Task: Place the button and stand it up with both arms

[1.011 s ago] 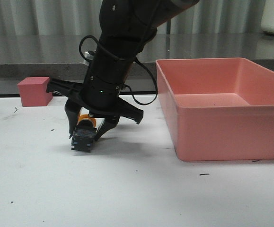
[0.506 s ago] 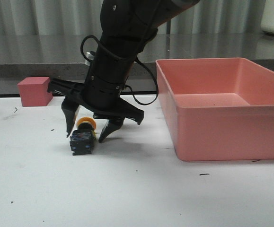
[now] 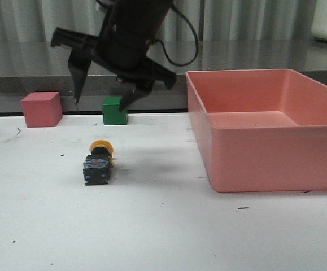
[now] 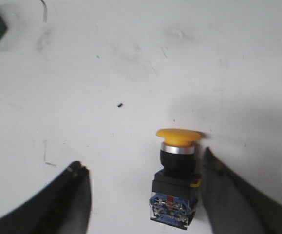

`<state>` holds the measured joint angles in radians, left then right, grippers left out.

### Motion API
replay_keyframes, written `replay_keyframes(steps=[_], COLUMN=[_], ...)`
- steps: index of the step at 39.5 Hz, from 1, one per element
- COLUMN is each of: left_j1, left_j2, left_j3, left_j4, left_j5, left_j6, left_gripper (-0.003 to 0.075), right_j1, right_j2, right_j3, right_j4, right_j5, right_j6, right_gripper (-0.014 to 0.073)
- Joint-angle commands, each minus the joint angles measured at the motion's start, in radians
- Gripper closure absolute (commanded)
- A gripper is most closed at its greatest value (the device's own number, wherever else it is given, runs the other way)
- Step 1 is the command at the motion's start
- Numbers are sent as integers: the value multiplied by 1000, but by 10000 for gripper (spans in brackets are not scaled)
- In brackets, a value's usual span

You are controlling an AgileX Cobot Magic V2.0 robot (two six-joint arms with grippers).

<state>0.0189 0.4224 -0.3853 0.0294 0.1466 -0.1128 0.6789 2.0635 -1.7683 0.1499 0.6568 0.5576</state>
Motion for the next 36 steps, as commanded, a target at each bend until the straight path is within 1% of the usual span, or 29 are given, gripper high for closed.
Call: replay_keyframes(steps=[1, 5, 6, 10, 13, 16, 21, 26, 30, 33, 36], left_j1=[0, 0, 0, 0, 0, 0, 0, 0, 0, 0, 0], left_j2=[12, 12, 12, 12, 12, 12, 12, 12, 12, 12, 12], left_j3=[-40, -40, -40, -40, -40, -40, -40, -40, -40, -40, -40], left_j4=[-1, -1, -1, -1, -1, -1, -1, -1, -1, -1, -1], left_j5=[-77, -77, -77, -77, -77, -77, -77, -77, -77, -77, -77], left_j6=[-7, -7, -7, -7, -7, -7, -7, -7, -7, -7, -7], left_gripper=[80, 80, 80, 80, 80, 80, 80, 80, 80, 80, 80], right_j1=[0, -1, -3, -24, -63, -127, -274, -455, -551, -574, -575], right_j2=[-117, -156, -166, -217, -264, -312, -433, -585, -728, -811, -900], right_j3=[-31, -31, -31, -31, -31, -27, 54, 256, 437, 542, 631], right_j4=[-10, -19, -28, -79, -113, -116, -116, -116, -116, -121, -131], right_j5=[-47, -14, -3, 64, 147, 240, 334, 426, 393, 339, 274], right_j6=[-98, -111, -111, -116, -192, -262, -370, -490, -499, -499, -499], right_gripper=[393, 623, 666, 658, 658, 658, 658, 658, 658, 658, 664])
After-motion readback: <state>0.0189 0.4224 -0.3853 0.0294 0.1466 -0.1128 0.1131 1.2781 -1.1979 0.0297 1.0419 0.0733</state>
